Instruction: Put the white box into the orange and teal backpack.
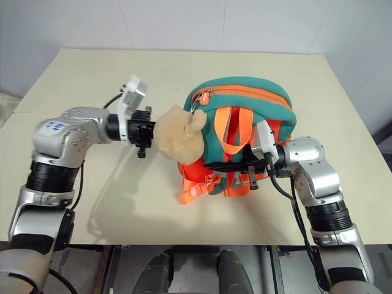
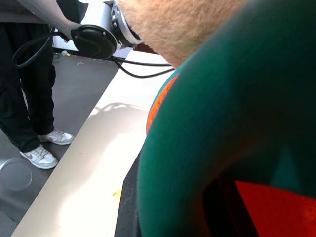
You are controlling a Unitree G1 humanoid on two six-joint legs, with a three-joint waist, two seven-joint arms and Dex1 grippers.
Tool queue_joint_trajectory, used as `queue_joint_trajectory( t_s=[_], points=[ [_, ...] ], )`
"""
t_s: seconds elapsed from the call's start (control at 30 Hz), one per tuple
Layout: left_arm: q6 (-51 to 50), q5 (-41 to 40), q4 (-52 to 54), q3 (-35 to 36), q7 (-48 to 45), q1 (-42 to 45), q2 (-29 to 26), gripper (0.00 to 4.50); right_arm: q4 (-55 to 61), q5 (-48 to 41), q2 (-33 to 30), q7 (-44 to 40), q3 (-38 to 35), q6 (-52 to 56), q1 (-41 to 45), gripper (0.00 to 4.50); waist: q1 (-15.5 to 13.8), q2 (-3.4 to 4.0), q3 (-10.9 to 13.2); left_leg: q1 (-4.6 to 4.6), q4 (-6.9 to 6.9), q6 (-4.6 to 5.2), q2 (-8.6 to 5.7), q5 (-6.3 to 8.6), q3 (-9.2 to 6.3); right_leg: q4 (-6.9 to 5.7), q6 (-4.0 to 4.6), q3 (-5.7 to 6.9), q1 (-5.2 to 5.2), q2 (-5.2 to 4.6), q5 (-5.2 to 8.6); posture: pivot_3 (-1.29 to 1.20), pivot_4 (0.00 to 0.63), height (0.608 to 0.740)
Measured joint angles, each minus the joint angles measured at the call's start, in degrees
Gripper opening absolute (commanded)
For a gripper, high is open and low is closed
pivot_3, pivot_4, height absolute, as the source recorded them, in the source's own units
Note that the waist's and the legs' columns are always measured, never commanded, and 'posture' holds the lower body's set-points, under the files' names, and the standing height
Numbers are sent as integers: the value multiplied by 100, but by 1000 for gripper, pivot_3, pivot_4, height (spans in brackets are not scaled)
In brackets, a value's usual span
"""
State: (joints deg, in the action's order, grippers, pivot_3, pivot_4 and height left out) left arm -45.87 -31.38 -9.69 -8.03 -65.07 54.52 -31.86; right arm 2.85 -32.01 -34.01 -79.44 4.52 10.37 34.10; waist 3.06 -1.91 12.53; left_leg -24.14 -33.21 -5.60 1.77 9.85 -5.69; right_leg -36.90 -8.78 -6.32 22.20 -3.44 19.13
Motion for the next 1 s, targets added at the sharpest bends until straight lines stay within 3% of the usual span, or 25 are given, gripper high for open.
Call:
queue_joint_trajectory(
  t_s=[0.27, 0.4, 0.6, 0.8, 1.0],
  points=[
    [494, 356, -478, -124, -164, 118, 373, 35, 16, 7, 0, 63, -26, 56, -20, 0, -12, 0, 0, -2, -4, 0, -1, 0, 0, 0, -1, 0, -2, -1, -1, 0, 150, 740],
    [661, 320, -387, 192, -48, 108, 434, 35, 42, 6, 0, 84, -30, 89, -20, 0, -17, 0, 0, -3, -4, 0, -1, 0, -1, 0, -2, 0, 0, -1, -1, 0, 150, 740],
    [418, 131, 465, 744, -1, 50, -213, 35, 119, 5, -1, 83, -30, 108, -35, 0, 31, 0, 0, -2, 12, -1, 2, -1, 1, -12, 3, -2, 16, 0, 3, 0, 150, 740],
    [-600, -336, 1167, 1005, -97, -439, -1122, 1891, 123, 1, -6, 71, -33, 111, -44, 0, 26, 0, 0, -3, 11, -1, 2, 0, 1, -11, 4, -2, 15, 0, 4, 0, 150, 740],
    [-1184, -1170, 1611, 1903, 61, -771, -1337, 3847, 126, -4, -8, 62, -42, 110, -81, 0, 20, 0, 0, -2, 10, -1, 2, 0, 2, -11, 6, -1, 15, -1, 5, 0, 150, 740]
  ],
)
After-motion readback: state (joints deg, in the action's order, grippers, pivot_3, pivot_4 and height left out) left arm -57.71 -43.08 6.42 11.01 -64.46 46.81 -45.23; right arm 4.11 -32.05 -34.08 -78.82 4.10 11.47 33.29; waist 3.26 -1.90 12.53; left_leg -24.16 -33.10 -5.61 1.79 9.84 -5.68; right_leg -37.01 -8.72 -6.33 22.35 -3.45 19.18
